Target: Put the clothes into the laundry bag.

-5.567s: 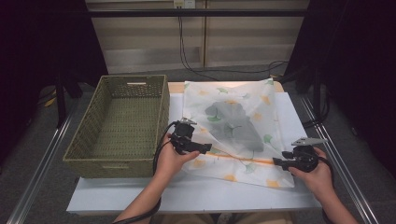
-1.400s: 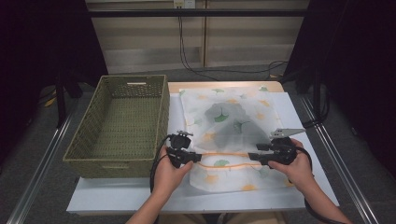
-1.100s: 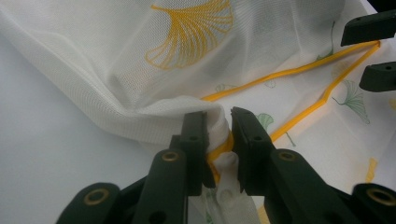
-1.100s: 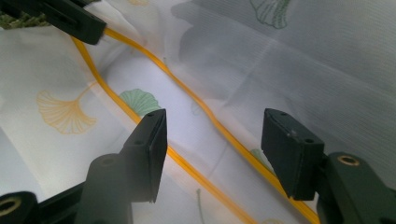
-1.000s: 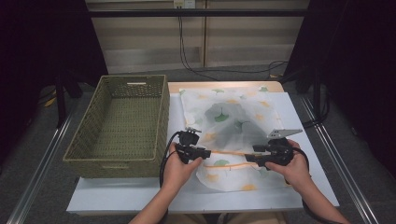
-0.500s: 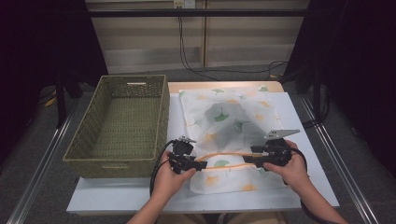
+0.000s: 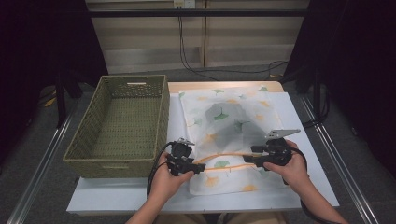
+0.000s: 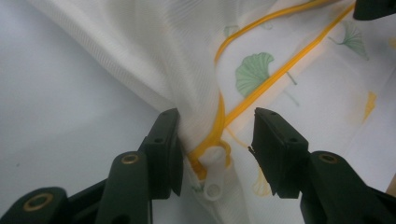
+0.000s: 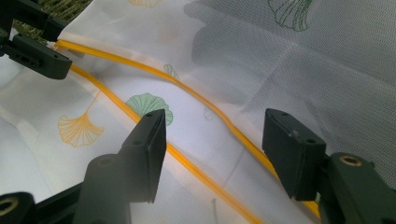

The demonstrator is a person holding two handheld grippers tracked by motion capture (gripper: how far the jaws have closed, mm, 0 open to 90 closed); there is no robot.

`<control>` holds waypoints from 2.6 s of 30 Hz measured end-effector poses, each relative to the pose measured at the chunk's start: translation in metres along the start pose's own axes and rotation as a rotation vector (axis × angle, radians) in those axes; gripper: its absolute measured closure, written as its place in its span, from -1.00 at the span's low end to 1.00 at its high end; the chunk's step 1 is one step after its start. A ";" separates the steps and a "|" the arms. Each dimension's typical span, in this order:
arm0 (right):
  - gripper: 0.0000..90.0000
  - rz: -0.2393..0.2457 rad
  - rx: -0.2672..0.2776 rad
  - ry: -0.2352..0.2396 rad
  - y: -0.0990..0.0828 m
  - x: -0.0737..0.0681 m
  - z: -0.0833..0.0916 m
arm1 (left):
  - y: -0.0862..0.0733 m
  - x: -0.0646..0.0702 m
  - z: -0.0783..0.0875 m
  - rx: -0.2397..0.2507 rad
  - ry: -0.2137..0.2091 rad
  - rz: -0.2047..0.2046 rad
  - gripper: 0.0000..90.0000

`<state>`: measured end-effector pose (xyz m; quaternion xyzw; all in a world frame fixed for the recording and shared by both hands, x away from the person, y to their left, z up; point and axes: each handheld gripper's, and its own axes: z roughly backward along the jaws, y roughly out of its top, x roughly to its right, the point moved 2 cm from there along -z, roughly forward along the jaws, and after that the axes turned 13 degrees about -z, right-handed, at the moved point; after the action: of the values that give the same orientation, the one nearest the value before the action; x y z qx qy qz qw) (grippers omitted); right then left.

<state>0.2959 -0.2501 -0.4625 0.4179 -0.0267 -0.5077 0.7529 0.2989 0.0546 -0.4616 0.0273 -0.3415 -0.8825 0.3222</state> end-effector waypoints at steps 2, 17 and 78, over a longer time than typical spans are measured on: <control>-0.11 -0.005 -0.002 0.000 0.000 0.000 0.000 | -0.003 0.001 0.000 -0.012 -0.004 -0.003 0.14; -0.11 -0.006 -0.003 0.003 0.000 0.001 -0.001 | -0.010 0.001 0.006 -0.050 -0.031 0.020 0.51; -0.11 -0.010 -0.023 0.057 0.004 -0.017 -0.013 | 0.011 0.016 -0.002 -0.064 -0.115 -0.156 0.61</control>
<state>0.2968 -0.2283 -0.4612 0.4236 0.0028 -0.4996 0.7557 0.2926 0.0379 -0.4537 -0.0072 -0.3278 -0.9154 0.2333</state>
